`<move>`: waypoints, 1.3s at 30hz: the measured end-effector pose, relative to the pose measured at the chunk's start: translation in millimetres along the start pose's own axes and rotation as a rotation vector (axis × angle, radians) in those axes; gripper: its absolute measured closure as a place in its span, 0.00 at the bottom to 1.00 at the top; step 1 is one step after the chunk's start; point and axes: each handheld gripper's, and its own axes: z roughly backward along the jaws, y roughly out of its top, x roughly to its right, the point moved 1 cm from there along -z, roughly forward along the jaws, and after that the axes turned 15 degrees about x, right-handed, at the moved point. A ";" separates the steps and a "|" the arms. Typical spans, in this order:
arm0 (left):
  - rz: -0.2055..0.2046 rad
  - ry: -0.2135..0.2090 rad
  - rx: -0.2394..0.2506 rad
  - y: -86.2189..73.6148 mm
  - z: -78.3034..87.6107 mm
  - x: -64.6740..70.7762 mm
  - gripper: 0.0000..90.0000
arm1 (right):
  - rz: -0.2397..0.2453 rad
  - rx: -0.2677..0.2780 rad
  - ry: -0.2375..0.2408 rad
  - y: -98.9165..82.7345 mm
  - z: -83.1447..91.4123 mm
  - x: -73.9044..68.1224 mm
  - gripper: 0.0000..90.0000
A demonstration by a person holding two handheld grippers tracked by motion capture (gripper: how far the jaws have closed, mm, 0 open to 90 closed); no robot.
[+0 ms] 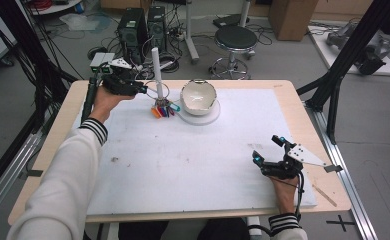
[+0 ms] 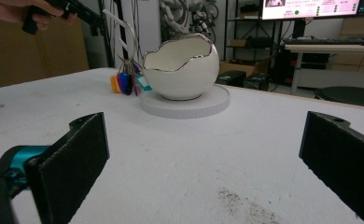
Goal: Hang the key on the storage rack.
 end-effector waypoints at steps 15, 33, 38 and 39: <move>-0.027 0.020 0.277 -29.6 75.4 23.6 0.10 | 0.005 0.001 -0.006 0.0 -0.3 -0.4 0.01; -0.082 0.011 0.346 -94.3 132.8 67.2 0.02 | -0.005 -0.004 -0.003 0.0 -0.1 -0.8 0.01; -0.049 -0.002 0.359 -119.1 139.4 76.5 0.02 | -0.006 -0.004 -0.005 -0.1 -0.2 -0.9 0.01; -0.042 -0.003 0.366 -124.7 141.0 79.7 0.02 | -0.004 -0.005 -0.004 0.0 -0.1 -0.7 0.01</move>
